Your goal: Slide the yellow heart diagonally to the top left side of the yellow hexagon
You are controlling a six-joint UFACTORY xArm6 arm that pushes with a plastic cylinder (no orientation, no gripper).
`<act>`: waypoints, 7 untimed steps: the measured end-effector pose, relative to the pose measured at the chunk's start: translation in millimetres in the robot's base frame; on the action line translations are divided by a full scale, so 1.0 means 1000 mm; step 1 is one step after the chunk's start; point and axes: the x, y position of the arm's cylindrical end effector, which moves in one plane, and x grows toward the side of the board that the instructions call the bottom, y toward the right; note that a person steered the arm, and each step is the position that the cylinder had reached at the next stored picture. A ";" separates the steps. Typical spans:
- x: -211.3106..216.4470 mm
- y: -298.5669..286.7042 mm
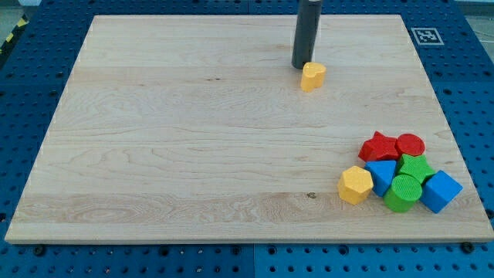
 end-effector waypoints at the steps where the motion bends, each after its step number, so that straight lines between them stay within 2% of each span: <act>1: 0.035 0.005; 2: 0.061 0.005; 3: 0.072 0.006; 4: 0.061 0.029; 6: 0.107 0.025; 7: 0.107 0.022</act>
